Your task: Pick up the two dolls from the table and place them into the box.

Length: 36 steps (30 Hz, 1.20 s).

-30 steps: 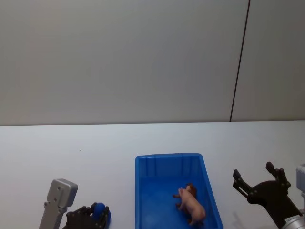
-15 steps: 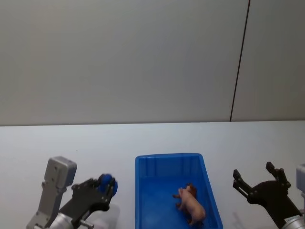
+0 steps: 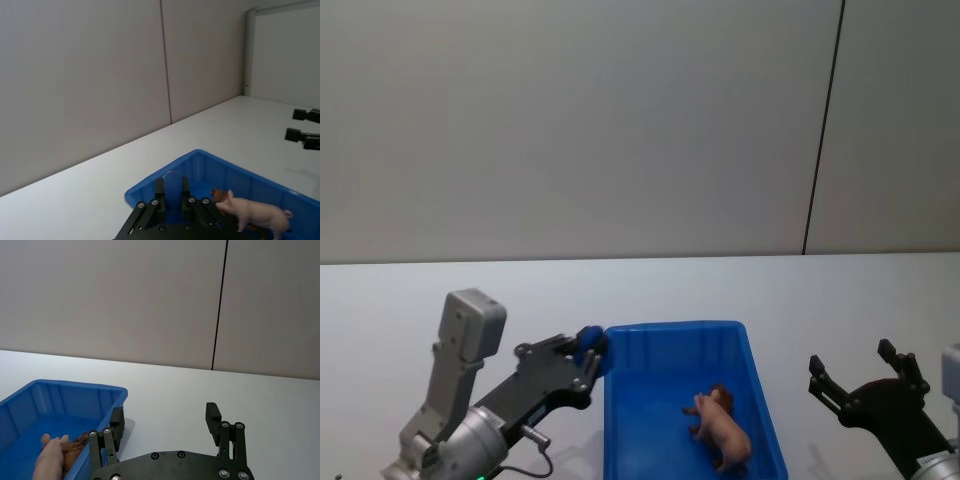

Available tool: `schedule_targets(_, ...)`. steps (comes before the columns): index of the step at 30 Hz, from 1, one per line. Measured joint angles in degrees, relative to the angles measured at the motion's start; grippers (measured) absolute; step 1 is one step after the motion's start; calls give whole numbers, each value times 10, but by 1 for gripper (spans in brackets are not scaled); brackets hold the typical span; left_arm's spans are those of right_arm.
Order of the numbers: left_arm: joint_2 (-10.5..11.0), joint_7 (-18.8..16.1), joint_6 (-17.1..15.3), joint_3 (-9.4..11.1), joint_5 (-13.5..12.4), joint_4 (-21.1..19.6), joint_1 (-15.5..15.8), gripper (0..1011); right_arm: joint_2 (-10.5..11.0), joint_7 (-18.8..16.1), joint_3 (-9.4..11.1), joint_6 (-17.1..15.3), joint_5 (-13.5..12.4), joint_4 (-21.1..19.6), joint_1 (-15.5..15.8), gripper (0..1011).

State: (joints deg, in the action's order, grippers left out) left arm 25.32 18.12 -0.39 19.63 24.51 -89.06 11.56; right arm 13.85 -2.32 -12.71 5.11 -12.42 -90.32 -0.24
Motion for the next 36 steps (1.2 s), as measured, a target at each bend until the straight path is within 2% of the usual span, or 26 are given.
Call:
schedule_targets(3,-7,22,2,3,2,5,9,201,0,0,0,0,0,0,0,1001)
schedule_targets(5,-10,33,3,4,3,8,13,282,0,0,0,0,0,0,0,1001)
schedule_targets(8,-19,56,7,8,6,17,24,342,0,0,0,0,0,0,0,1001)
schedule_targets(9,-21,60,9,9,7,19,26,407,0,0,0,0,0,0,0,1001)
schedule_targets(10,-23,64,10,9,7,21,27,415,0,0,0,0,0,0,0,1001)
schedule_targets(14,-30,82,14,12,10,29,36,552,0,0,0,0,0,0,0,1001)
schedule_targets(15,-31,84,15,13,11,31,37,616,0,0,0,0,0,0,0,1001)
schedule_targets(22,-38,99,18,15,12,37,43,832,0,0,0,0,0,0,0,1001)
schedule_targets(28,-42,108,21,17,14,42,48,979,0,0,0,0,0,0,0,1001)
schedule_targets(36,-45,115,22,18,15,45,51,1002,0,0,0,0,0,0,0,1001)
